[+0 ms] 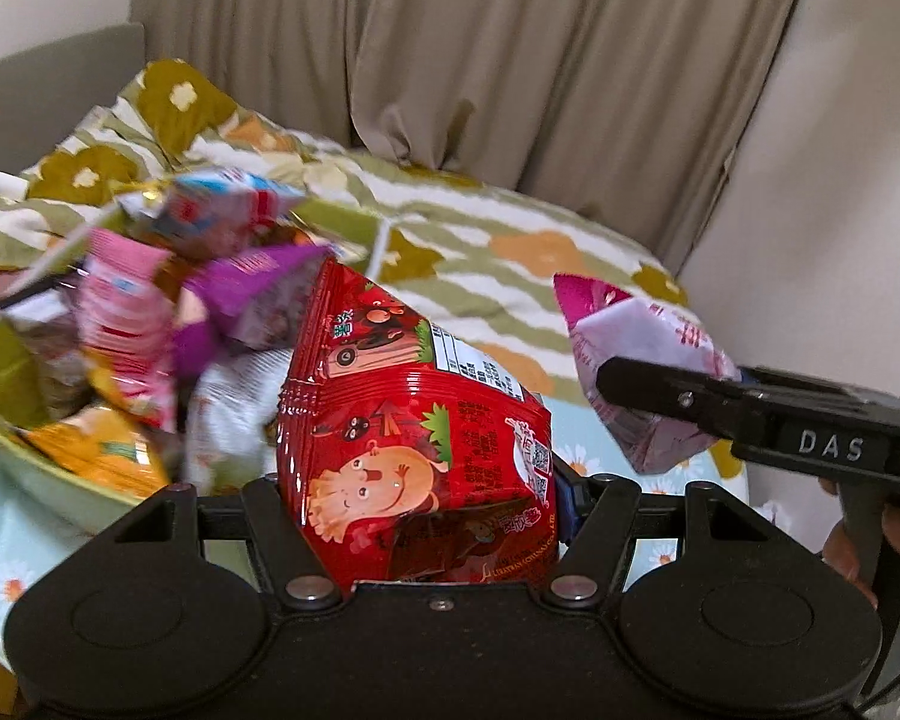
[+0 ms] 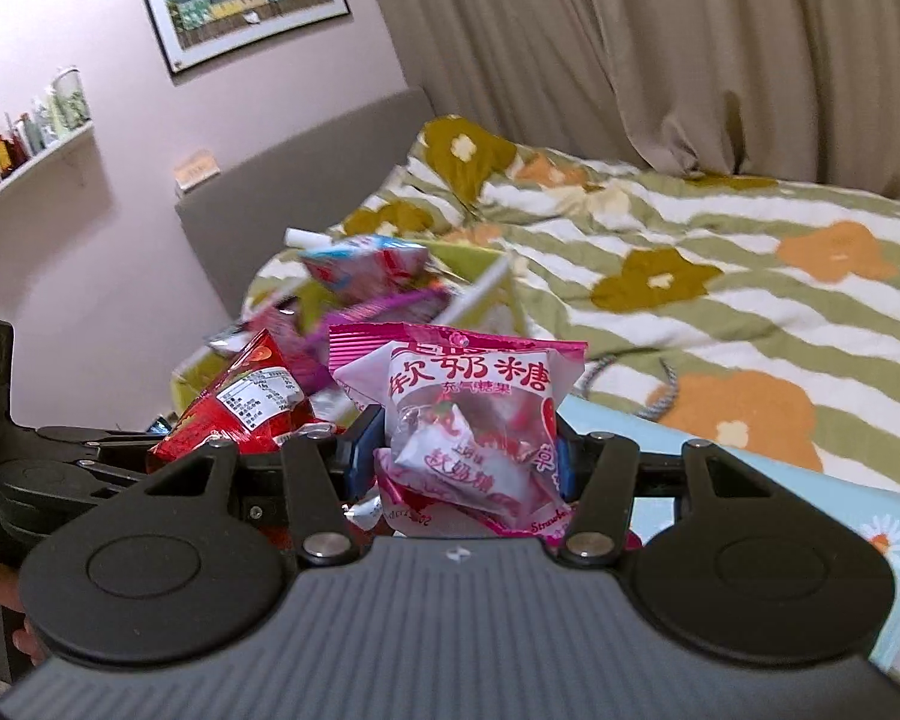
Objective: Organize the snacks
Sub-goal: 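Lift both held bags and carry them over the yellow box, then open the left tool to drop the red bag while the right tool drops the pink bag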
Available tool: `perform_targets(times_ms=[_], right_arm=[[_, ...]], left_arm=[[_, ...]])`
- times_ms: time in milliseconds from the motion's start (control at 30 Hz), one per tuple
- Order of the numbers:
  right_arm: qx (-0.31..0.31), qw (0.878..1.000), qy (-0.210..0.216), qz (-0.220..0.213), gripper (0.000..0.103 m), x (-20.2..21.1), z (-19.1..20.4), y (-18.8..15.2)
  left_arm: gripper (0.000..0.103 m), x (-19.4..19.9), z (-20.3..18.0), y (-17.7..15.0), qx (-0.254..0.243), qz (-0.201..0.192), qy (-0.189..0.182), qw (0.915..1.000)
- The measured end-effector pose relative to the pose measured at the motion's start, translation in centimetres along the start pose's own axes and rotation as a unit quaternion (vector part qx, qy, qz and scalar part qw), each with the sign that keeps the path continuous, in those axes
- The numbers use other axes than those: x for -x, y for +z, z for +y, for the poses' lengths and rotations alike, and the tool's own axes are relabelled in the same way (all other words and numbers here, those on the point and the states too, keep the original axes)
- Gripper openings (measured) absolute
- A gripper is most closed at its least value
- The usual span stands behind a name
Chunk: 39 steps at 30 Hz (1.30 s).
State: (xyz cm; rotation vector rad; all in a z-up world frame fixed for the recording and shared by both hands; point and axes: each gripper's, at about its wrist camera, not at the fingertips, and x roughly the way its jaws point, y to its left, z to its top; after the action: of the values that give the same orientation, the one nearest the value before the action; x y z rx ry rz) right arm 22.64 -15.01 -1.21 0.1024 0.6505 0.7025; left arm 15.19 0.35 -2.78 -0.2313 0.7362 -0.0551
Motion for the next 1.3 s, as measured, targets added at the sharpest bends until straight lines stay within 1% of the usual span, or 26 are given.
perform_targets(times_ms=[133,233,467,567,667,800,933,1000,1033,1067,1133,1167,1300], right_arm=[[-0.008,1.000,0.001,-0.007,0.069,0.3,3.3,0.6],[-0.010,1.000,-0.004,-0.015,0.069,0.0,5.6,1.3],[-0.014,0.999,-0.016,-0.034,0.069,-2.4,10.7,3.8],[-0.017,0.999,-0.023,-0.042,0.069,-3.7,12.8,4.9],[-0.021,0.998,-0.034,-0.053,0.069,-5.0,14.6,5.9],[-0.037,0.996,-0.056,-0.063,0.069,-7.2,16.2,7.3],[-0.057,0.993,-0.079,-0.071,0.069,-9.0,16.9,7.9],[-0.067,0.991,-0.091,-0.072,0.069,-9.6,17.1,8.0],[-0.072,0.990,-0.097,-0.072,0.069,-9.8,17.1,8.0],[-0.077,0.989,-0.102,-0.071,0.069,-10.0,17.1,8.0],[-0.085,0.988,-0.110,-0.069,0.069,-10.3,17.1,7.7],[-0.086,0.988,-0.113,-0.067,0.069,-10.5,17.2,7.8],[-0.090,0.986,-0.125,-0.060,0.069,-10.9,17.3,7.4]], left_arm=[[0.069,2.4,2.2,0.8,0.007,-0.020,0.004,0.9998],[0.069,3.8,4.5,1.6,0.014,-0.036,0.006,0.9992],[0.069,5.4,10.8,4.7,0.027,-0.055,0.003,0.9981],[0.069,5.2,13.3,6.7,0.027,-0.059,-0.005,0.9979],[0.070,4.2,15.6,8.8,0.030,-0.054,-0.020,0.9979],[0.070,2.7,18.2,11.1,0.034,-0.040,-0.045,0.9976],[0.070,0.6,19.6,12.8,0.034,-0.021,-0.077,0.9962],[0.073,-0.4,19.8,13.3,0.036,-0.008,-0.088,0.9955],[0.079,-0.9,20.0,13.5,0.041,-0.004,-0.092,0.9949],[0.093,-1.2,20.1,13.7,0.046,-0.002,-0.095,0.9944],[0.103,-1.4,20.2,13.8,0.048,-0.006,-0.085,0.9953],[0.103,-1.2,20.2,13.6,0.044,-0.009,-0.075,0.9962],[0.103,-0.4,20.8,12.8,0.031,-0.011,-0.058,0.9978]])
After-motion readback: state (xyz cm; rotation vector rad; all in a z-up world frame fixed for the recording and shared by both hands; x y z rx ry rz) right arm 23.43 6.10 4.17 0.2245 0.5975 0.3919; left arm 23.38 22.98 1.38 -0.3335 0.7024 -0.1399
